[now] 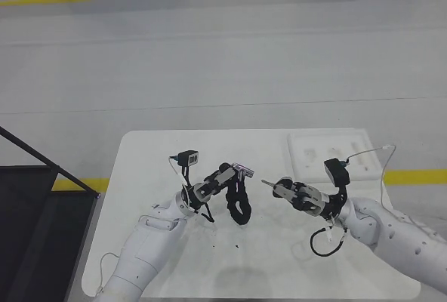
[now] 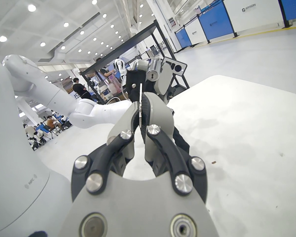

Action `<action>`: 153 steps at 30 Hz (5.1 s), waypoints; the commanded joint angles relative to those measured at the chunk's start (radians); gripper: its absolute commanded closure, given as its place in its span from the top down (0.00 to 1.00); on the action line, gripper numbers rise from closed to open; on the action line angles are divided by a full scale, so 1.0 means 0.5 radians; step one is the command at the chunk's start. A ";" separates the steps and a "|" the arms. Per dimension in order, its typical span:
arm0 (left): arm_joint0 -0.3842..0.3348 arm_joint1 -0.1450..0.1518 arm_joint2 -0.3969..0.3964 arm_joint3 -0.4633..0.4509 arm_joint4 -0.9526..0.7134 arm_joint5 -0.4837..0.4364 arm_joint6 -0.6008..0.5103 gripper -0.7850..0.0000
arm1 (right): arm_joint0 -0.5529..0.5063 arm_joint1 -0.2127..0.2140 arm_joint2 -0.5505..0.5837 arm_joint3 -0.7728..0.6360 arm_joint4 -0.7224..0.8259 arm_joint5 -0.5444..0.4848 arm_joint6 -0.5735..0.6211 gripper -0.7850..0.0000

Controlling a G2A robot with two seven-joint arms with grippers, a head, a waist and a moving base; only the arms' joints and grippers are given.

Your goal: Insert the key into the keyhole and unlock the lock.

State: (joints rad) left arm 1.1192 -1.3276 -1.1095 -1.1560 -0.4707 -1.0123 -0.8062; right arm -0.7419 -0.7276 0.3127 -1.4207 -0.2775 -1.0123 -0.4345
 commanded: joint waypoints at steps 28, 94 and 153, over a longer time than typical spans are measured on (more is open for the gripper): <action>0.000 0.000 0.000 0.000 0.000 0.000 0.000 0.00 | -0.209 -0.052 0.369 -0.060 0.432 0.062 0.679 0.00; 0.000 0.000 0.000 0.000 0.000 0.000 0.000 0.00 | -0.506 -0.232 0.917 -0.135 0.616 0.188 1.365 0.00; 0.000 0.000 0.000 0.000 0.000 0.000 0.000 0.00 | -0.558 -0.406 1.105 -0.089 0.684 0.216 1.690 0.00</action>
State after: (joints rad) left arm 1.1192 -1.3276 -1.1095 -1.1560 -0.4707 -1.0123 -0.8062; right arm -1.0214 -0.9296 0.8638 -1.4661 0.0660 -0.9049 0.4062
